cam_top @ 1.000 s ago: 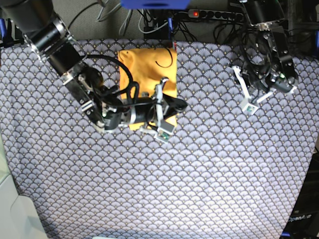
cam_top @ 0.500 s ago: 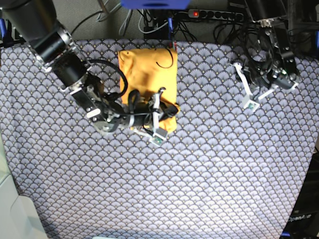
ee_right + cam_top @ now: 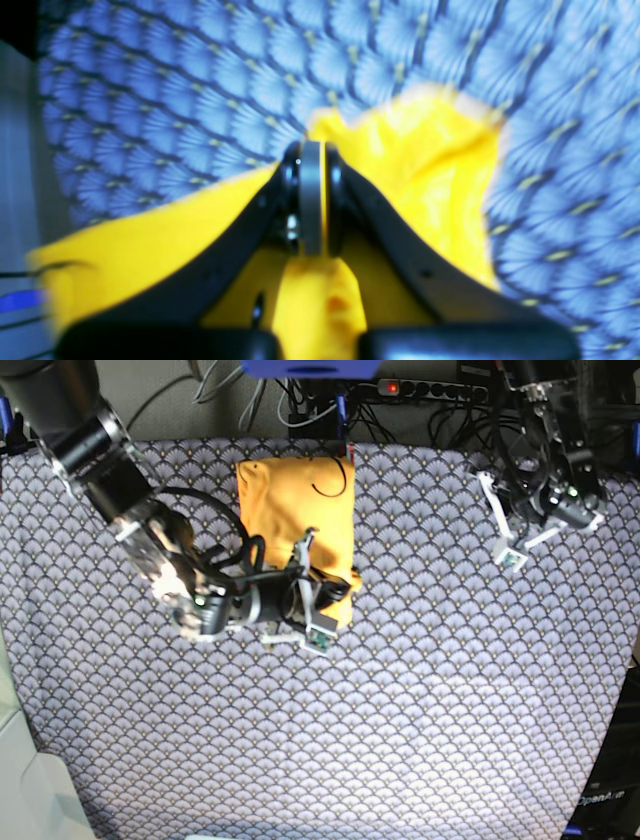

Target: Fold the T-shirt properly

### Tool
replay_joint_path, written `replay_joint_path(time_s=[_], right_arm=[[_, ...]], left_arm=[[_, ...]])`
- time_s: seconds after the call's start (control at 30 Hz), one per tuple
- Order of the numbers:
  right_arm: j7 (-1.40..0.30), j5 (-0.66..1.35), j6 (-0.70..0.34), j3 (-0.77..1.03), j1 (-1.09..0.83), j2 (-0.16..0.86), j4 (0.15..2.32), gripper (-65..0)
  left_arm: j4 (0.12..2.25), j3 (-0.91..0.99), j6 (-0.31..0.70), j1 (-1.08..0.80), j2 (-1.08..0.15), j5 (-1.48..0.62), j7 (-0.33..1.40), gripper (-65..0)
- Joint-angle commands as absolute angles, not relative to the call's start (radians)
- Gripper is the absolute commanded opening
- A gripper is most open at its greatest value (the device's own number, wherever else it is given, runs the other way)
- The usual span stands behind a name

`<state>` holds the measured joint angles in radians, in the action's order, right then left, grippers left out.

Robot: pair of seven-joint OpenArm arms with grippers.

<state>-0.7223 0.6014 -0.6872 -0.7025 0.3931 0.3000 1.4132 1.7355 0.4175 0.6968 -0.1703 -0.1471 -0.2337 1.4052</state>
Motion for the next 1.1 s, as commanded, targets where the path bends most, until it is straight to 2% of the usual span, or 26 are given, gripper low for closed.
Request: replay_joint_path(time_s=[0.0, 0.2, 0.37, 0.57, 0.8, 0.87, 0.9, 1.07], right_arm=[[-0.739, 0.615, -0.698, -0.676, 0.389, 0.318, 1.492, -65.0], [-0.872, 0.611, -0.698, -0.545, 0.199, 0.375, 1.839, -65.0], [-0.888, 0.611, -0.698, -0.348, -0.021, 0.443, 1.948, -65.0], [-0.858, 0.611, -0.698, -0.097, -0.297, 0.513, 1.974, -65.0], [-0.661, 0.611, -0.698, 0.157, -0.650, 0.536, 1.975, -65.0], [-0.610, 0.611, -0.698, 0.226, -0.746, 0.533, 1.975, -65.0], [-0.579, 0.610, -0.698, 0.263, -0.796, 0.532, 1.974, -65.0], [-0.430, 0.608, -0.698, 0.415, -0.989, 0.519, 1.954, -65.0]], left_arm=[[1.781, 0.420, 0.698, -0.162, -0.156, -0.245, 1.396, -61.1], [1.859, 0.420, 0.698, -0.209, -0.156, -0.245, 1.396, -61.1], [1.916, 0.421, 0.698, -0.282, -0.191, -0.246, 1.396, -61.1], [1.991, 0.484, 0.698, -0.363, -0.214, -0.245, 1.396, -61.1], [2.006, 0.479, 0.698, -0.458, -0.263, -0.245, 1.396, -61.3], [2.006, 0.479, 0.698, -0.498, -0.262, -0.245, 1.392, -63.4], [2.006, 0.479, 0.698, -0.527, -0.259, -0.245, 1.362, -65.0], [2.000, 0.478, 0.698, -0.622, -0.257, -0.245, 1.257, -65.0]])
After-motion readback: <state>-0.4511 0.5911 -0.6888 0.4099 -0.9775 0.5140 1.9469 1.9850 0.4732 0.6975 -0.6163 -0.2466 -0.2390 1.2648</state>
